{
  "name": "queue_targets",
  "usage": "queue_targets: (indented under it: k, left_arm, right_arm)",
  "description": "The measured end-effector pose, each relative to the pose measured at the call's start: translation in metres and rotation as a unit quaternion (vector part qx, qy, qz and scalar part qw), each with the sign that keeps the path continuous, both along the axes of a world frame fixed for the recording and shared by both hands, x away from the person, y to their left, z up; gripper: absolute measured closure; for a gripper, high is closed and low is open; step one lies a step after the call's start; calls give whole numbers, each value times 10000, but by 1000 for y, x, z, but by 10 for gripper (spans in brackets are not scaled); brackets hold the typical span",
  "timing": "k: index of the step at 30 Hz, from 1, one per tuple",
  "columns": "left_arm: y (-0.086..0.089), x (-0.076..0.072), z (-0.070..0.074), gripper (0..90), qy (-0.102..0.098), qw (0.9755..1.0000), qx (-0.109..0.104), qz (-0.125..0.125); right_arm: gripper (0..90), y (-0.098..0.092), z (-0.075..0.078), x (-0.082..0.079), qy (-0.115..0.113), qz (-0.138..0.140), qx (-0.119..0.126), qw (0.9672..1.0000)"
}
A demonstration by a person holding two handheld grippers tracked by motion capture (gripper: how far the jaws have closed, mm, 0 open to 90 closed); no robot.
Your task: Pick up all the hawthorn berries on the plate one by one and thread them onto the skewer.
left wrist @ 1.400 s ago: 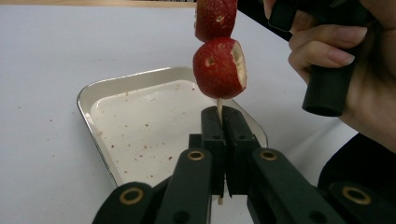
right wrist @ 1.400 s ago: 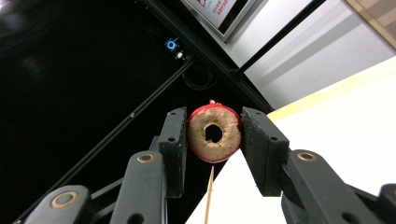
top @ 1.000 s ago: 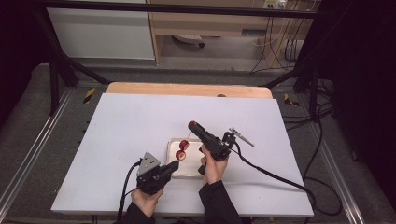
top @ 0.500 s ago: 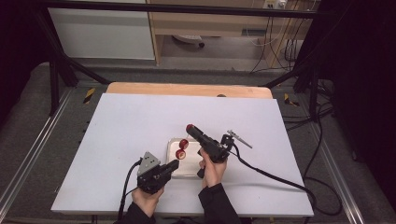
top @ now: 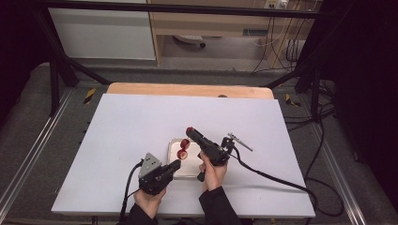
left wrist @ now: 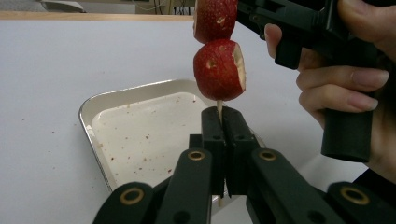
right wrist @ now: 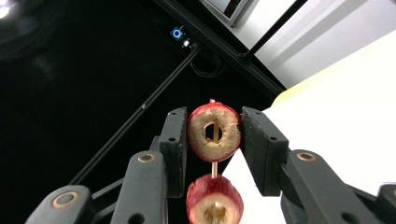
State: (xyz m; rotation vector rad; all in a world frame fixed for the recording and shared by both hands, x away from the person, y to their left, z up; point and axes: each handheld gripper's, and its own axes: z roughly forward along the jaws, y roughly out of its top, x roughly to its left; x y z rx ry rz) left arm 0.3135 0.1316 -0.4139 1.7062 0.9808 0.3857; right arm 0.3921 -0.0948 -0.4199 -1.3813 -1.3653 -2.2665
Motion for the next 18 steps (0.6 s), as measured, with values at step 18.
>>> queue_targets:
  k: [18]
  left_arm:
    - [12,7,-2,883,83,9999,87,-67]
  right_arm:
    - [400,-11,16,-3,-451,169,-1268,9908]
